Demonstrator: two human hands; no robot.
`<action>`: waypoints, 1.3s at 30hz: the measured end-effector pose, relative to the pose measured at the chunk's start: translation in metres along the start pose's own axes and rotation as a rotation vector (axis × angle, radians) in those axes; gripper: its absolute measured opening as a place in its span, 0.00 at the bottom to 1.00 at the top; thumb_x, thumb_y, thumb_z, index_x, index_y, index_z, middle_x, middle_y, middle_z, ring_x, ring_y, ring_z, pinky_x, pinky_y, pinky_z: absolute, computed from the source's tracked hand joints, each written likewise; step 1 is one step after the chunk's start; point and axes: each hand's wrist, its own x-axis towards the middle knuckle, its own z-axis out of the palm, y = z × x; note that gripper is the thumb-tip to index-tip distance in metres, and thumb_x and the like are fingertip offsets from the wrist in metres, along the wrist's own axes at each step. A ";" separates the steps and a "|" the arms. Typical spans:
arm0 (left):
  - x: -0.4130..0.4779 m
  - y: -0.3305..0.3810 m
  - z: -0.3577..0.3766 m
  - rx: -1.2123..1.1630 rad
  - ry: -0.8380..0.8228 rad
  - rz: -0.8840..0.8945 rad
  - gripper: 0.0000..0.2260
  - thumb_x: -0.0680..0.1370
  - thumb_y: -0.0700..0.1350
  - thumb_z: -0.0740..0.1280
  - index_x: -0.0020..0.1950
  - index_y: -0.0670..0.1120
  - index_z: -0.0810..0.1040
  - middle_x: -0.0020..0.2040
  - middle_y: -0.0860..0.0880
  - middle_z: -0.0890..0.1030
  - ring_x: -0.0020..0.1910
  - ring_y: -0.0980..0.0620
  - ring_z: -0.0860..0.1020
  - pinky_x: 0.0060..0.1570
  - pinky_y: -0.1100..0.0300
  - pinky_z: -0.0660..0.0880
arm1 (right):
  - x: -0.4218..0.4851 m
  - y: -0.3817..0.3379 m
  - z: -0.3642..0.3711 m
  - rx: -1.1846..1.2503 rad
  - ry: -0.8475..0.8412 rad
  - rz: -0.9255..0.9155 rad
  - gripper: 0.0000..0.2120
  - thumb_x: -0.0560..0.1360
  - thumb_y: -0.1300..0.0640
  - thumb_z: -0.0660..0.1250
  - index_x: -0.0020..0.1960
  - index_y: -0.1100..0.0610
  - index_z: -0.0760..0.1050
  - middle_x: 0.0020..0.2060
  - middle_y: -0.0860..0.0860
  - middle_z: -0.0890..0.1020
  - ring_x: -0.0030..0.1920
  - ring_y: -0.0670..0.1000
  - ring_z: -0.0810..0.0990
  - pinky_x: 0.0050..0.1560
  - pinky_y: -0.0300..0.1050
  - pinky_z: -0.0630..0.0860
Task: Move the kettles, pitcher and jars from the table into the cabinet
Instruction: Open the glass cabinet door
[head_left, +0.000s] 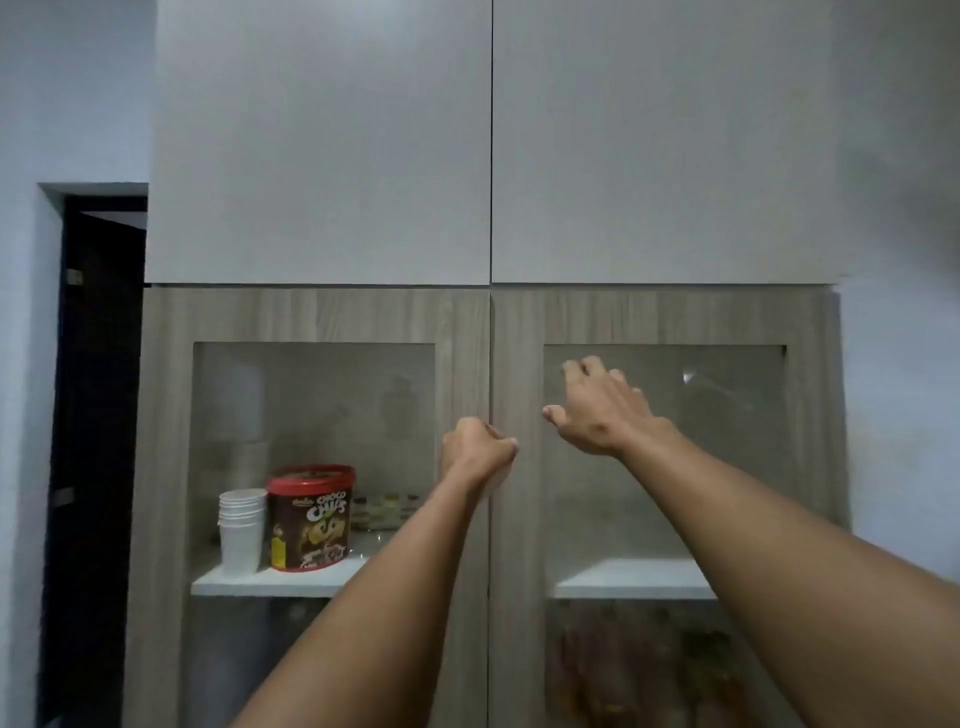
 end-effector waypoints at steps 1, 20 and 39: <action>0.014 0.001 0.005 -0.042 0.011 -0.003 0.09 0.75 0.48 0.71 0.52 0.46 0.85 0.53 0.44 0.85 0.54 0.44 0.83 0.56 0.51 0.80 | 0.015 0.001 0.005 0.007 0.014 -0.022 0.28 0.78 0.43 0.63 0.72 0.57 0.64 0.71 0.58 0.66 0.69 0.63 0.69 0.65 0.61 0.70; 0.202 0.010 0.062 -0.073 0.391 0.122 0.06 0.71 0.52 0.76 0.43 0.50 0.87 0.42 0.50 0.86 0.39 0.53 0.80 0.36 0.63 0.71 | 0.259 -0.010 0.070 0.157 0.162 -0.106 0.53 0.65 0.41 0.78 0.79 0.50 0.51 0.70 0.60 0.67 0.67 0.65 0.71 0.63 0.56 0.72; 0.022 0.012 0.036 -0.070 -0.056 0.181 0.19 0.73 0.56 0.73 0.54 0.43 0.81 0.51 0.45 0.85 0.52 0.44 0.82 0.46 0.56 0.77 | 0.099 -0.025 -0.029 0.485 0.319 0.043 0.45 0.67 0.39 0.75 0.77 0.44 0.55 0.73 0.62 0.62 0.68 0.67 0.70 0.66 0.62 0.73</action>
